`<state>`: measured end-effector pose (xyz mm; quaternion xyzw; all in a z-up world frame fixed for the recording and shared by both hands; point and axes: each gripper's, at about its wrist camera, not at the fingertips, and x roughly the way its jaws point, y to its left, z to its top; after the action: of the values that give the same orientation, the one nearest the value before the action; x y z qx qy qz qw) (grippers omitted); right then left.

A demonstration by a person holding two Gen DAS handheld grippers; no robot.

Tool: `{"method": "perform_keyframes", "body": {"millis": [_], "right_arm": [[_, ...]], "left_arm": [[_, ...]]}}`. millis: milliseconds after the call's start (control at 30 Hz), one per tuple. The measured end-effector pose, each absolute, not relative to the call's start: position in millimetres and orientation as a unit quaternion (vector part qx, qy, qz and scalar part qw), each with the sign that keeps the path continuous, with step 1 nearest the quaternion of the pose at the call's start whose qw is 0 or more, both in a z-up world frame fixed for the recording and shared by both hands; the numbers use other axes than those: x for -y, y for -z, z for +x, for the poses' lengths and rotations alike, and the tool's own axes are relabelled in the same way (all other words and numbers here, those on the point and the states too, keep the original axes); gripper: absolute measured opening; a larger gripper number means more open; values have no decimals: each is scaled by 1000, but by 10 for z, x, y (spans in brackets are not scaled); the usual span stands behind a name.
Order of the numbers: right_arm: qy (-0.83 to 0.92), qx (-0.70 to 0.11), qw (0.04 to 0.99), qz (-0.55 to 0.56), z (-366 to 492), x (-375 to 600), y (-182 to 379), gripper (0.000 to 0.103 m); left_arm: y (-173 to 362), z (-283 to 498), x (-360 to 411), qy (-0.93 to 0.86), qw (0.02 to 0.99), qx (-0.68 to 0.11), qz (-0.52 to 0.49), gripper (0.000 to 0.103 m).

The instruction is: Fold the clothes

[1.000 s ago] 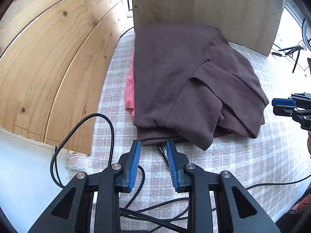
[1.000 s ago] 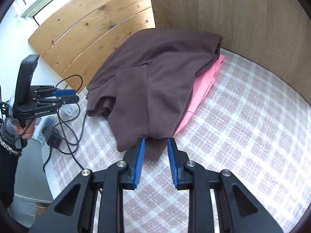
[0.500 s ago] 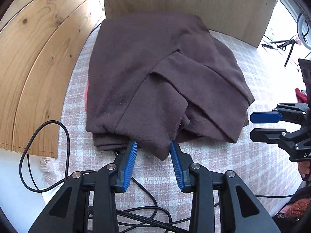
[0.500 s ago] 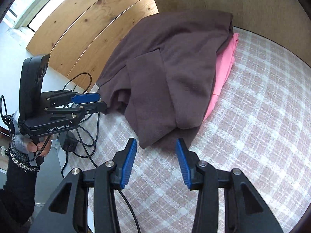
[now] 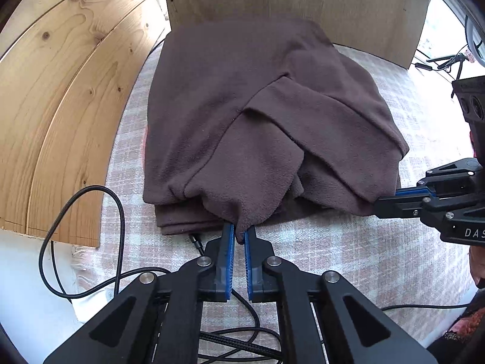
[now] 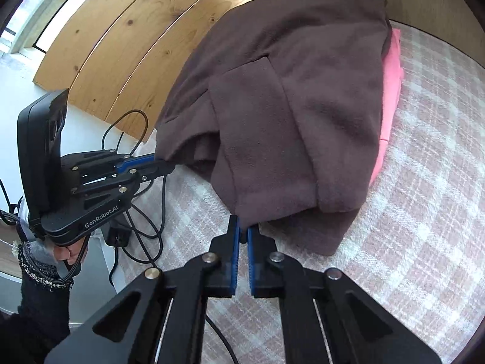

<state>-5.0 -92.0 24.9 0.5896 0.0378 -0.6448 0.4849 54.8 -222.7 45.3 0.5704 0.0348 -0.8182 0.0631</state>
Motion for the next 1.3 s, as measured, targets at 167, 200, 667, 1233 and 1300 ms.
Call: {"method": "perform_keyframes", "body": {"millis": [167, 200, 667, 1233, 1300], "right_arm": [[669, -22, 487, 561, -135, 729, -499, 5], [673, -24, 484, 559, -157, 706, -510, 5], [659, -89, 487, 566, -72, 517, -618, 6], [719, -127, 436, 526, -155, 585, -702, 32], [740, -127, 429, 503, -90, 423, -892, 39]], "left_arm": [[-575, 627, 2353, 822, 75, -17, 564, 5], [-567, 638, 2386, 821, 78, -16, 565, 5], [-762, 859, 2597, 820, 73, -33, 566, 10], [-703, 790, 2353, 824, 104, -102, 547, 27], [-924, 893, 2218, 839, 105, -102, 523, 34]]}}
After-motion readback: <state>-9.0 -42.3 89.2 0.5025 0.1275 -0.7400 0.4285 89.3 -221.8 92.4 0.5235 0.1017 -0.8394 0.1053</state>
